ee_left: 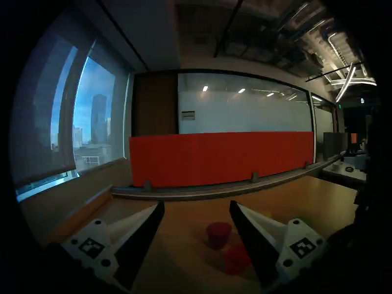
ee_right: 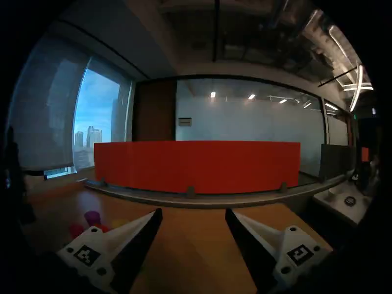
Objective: Pour water
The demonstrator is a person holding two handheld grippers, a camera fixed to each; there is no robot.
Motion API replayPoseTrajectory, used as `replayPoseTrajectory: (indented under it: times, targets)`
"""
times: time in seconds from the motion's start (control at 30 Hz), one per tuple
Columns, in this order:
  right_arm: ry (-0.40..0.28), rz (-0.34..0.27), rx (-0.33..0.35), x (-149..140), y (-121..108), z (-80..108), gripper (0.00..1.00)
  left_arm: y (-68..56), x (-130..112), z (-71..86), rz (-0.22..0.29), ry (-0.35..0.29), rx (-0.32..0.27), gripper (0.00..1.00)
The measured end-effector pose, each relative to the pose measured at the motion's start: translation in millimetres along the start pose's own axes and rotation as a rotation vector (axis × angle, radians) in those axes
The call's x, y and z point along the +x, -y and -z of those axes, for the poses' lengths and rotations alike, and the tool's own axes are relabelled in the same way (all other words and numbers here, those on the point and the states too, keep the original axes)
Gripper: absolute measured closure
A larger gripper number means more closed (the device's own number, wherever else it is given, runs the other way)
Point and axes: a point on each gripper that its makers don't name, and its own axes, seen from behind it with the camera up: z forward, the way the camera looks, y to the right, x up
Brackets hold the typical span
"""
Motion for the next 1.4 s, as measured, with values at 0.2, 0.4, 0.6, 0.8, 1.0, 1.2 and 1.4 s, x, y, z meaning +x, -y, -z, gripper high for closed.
replayPoseTrajectory:
  times: [0.2, 0.4, 0.6, 0.8, 1.0, 1.2, 1.4]
  targets:
    - [-0.001, -0.005, 0.017, 19.8, 2.9, 0.0, 0.01, -2.1, 25.4, 0.3, -0.004, -0.013, -0.017, 0.02]
    - [0.003, -0.001, 0.038, 21.5, 5.5, 3.0, 0.00, -5.0, 34.1, -1.6, -0.003, -0.010, -0.037, 0.02]
    - [0.018, 0.005, 0.076, 19.2, 11.5, 4.0, 0.01, -11.3, 39.8, -2.5, -0.008, -0.006, -0.066, 0.02]
    - [0.025, 0.008, 0.213, 24.1, 38.1, 8.3, 0.01, -26.5, 40.4, -0.7, -0.017, 0.007, -0.146, 0.02]
    - [0.029, -0.002, 0.333, 29.4, 60.3, 13.3, 0.01, -49.8, 37.4, 4.9, -0.019, 0.021, -0.254, 0.02]
    - [0.040, 0.012, 0.413, 32.3, 73.9, 16.9, 0.00, -65.3, 36.9, 10.2, 0.004, 0.027, -0.334, 0.02]
    - [0.061, 0.037, 0.459, 28.6, 82.3, 18.5, 0.01, -71.6, 31.3, 12.9, -0.020, 0.048, -0.381, 0.02]
